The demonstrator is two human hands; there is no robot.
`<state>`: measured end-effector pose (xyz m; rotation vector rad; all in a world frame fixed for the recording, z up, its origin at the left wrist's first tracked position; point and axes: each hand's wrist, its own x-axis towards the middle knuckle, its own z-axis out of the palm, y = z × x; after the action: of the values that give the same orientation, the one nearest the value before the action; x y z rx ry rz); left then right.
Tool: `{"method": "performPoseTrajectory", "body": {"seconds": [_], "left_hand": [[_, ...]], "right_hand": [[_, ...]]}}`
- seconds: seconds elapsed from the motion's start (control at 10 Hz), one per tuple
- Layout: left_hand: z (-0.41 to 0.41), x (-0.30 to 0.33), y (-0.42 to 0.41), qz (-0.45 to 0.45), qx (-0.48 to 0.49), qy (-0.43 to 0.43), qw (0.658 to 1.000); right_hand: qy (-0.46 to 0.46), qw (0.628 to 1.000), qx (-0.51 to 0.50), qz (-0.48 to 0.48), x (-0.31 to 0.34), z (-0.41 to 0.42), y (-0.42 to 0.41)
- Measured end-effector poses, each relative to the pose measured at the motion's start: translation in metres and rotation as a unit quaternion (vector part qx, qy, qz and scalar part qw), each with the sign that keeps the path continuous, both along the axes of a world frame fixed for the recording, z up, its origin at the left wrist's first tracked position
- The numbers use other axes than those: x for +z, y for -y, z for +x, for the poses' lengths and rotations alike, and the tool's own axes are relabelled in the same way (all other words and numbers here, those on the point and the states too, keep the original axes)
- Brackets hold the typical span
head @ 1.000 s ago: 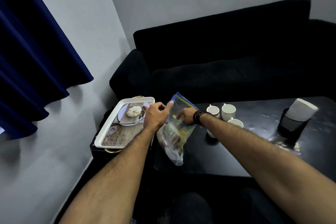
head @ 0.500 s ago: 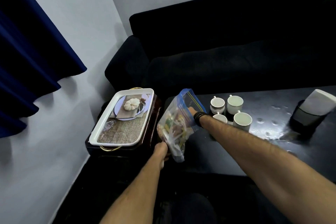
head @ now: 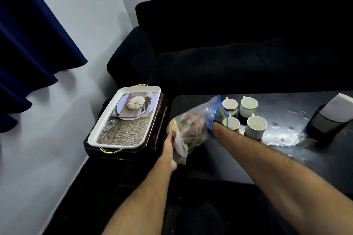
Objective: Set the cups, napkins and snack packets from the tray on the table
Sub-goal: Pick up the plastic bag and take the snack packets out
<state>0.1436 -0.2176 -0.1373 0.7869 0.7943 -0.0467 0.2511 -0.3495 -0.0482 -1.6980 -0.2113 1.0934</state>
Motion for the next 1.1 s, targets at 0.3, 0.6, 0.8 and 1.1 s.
{"method": "performPoseTrajectory", "body": {"seconds": [0.3, 0.6, 0.8, 1.1], "left_hand": [[0.002, 0.016, -0.011, 0.018, 0.062, 0.055, 0.996], [-0.014, 0.028, -0.015, 0.002, 0.119, 0.106, 0.987], [-0.018, 0.054, -0.022, 0.045, 0.15, 0.105, 0.982], [-0.038, 0.065, -0.061, 0.063, 0.182, 0.156, 0.969]], "right_hand": [[0.042, 0.992, -0.016, 0.117, 0.051, -0.031, 0.015], [-0.014, 0.988, -0.118, 0.095, 0.06, -0.015, 0.017], [0.147, 0.986, -0.074, 0.041, 0.082, 0.017, 0.004], [0.135, 0.932, -0.336, 0.03, 0.049, 0.053, 0.043]]}}
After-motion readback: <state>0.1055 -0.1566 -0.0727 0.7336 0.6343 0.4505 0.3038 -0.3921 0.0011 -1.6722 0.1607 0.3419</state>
